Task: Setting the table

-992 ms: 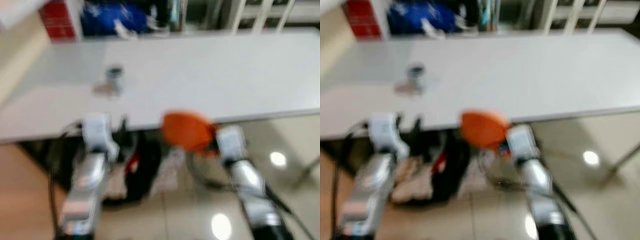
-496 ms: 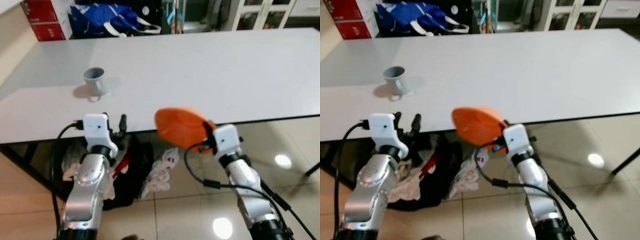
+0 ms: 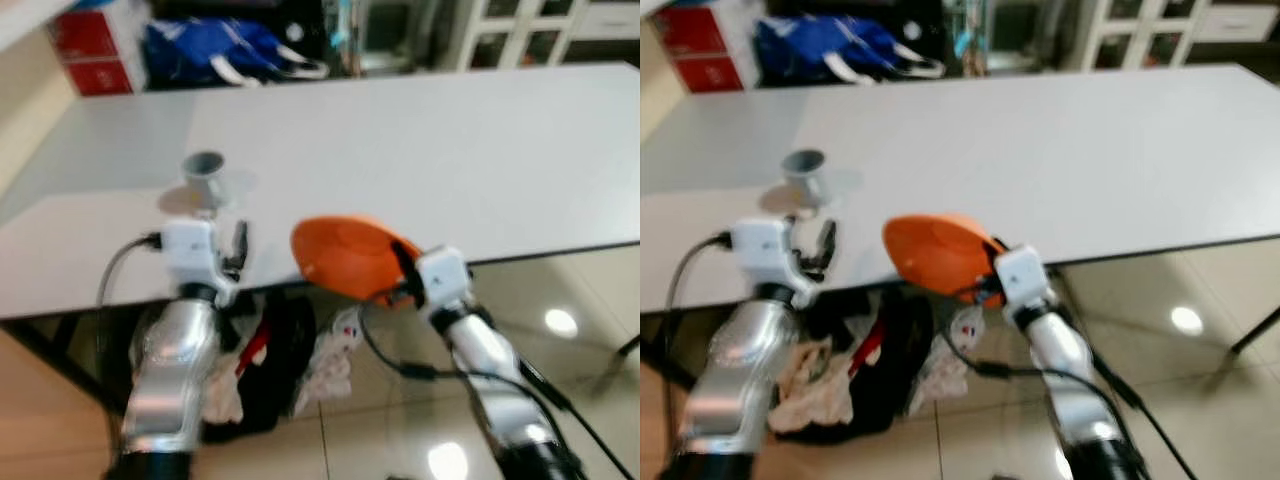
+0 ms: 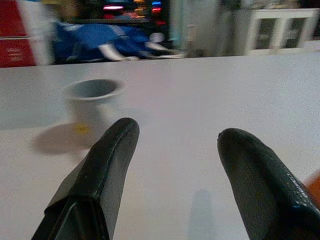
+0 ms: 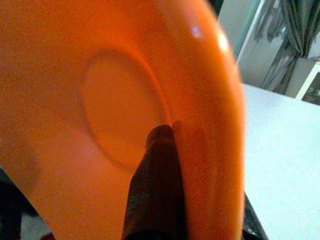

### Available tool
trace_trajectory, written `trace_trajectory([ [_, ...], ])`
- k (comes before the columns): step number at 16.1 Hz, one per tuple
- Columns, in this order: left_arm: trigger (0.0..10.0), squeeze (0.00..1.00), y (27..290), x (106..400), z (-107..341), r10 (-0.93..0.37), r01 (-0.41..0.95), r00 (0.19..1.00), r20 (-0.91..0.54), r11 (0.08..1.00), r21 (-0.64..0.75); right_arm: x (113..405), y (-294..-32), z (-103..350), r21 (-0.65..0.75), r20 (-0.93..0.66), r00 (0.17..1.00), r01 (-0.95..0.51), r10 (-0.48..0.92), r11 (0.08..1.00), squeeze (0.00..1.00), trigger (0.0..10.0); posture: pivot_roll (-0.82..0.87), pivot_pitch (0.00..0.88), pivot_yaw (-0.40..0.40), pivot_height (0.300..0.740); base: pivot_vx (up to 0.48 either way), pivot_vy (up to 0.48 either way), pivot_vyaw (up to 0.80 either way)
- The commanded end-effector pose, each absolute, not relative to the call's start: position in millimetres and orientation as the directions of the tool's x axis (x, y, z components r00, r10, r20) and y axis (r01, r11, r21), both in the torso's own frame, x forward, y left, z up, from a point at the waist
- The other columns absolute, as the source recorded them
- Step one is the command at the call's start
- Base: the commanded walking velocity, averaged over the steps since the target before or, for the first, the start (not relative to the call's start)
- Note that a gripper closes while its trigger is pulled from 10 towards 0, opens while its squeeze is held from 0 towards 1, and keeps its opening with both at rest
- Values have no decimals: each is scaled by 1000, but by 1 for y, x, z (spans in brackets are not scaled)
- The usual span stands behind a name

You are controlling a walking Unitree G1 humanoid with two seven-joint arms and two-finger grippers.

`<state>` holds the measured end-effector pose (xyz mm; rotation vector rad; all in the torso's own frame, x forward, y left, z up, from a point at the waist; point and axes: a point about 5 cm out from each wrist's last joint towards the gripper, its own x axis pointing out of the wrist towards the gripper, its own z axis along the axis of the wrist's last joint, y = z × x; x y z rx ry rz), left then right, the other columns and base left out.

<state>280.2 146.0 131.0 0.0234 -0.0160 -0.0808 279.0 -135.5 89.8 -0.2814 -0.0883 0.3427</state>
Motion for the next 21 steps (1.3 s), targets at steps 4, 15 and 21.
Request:
trace_trajectory([
  [4, 10000, 0, 149, 282, 131, -90, 90, 996, -7, 995, 44, 286, -132, 101, -279, 86, 942, -291, 326, 915, 0, 0, -20, 0, 36, 740, 480, 0, 0],
  [15, 10000, 0, 147, 280, 135, -84, 83, 996, 8, 995, 58, 327, -99, 157, -152, 204, 886, -392, 417, 907, 0, 0, 7, 0, 34, 740, 131, 0, 0],
  [21, 10000, 0, 148, 274, 135, -80, 80, 997, 1, 995, 52, 379, -100, 208, 140, 237, 920, -351, 313, 926, 0, 0, 46, 0, 22, 740, 0, 0, 0],
])
